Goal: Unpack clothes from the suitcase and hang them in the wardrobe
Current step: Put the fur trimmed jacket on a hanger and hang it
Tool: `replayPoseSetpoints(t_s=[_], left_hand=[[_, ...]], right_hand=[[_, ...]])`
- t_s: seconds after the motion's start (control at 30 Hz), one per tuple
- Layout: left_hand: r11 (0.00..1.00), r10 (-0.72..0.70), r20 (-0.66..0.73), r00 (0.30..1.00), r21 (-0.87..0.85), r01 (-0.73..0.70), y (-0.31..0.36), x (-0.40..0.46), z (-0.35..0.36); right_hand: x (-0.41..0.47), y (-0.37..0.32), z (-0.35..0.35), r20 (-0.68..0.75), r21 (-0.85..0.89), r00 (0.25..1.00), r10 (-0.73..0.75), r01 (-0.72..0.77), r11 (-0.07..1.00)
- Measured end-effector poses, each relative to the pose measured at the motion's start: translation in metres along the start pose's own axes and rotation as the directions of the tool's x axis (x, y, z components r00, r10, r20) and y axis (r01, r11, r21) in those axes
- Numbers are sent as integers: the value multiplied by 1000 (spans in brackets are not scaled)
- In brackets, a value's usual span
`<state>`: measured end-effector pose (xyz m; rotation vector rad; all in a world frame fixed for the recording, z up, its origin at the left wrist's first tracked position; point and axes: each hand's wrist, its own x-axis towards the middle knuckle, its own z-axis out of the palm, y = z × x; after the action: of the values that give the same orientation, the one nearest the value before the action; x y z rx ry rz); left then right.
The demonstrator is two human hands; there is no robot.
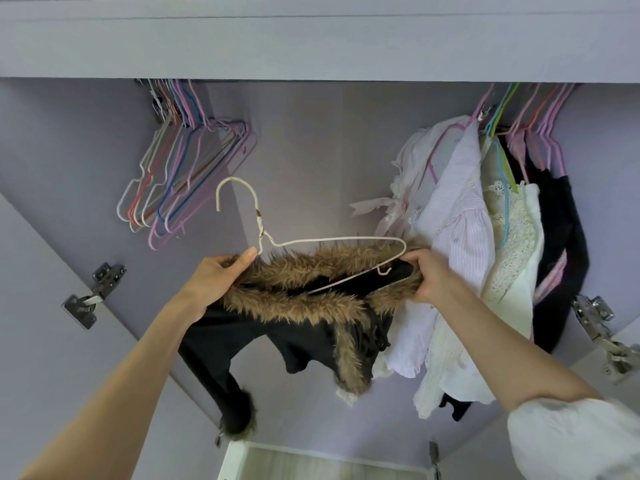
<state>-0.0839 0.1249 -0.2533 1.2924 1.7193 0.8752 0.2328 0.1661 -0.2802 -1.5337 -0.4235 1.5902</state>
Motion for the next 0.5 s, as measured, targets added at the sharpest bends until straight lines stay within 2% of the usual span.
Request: replayPoseSetpoints(t_s=[0.17,0.3,0.33,0.4,0.5], left_hand=[[996,57,-10,998,71,-56,8,1,3],[966,80,20,997,244,-82,5,5,5],[950,95,22,995,298,-97,4,4,6],[944,123,-19,992,309,-111,6,2,7],[959,136,-116,984,264,-101,16,1,13]], right_hand=[[3,-1,2,-88,-30,991,-101,98,995],[5,-5,3,-101,-45,977,-189,185,982],[4,-6,5,-116,-113,964,-240,228,967],[-3,-7,10,-116,-364,922,-369,306,880],[-27,-8,25,100,-667,879,-466,407,625]])
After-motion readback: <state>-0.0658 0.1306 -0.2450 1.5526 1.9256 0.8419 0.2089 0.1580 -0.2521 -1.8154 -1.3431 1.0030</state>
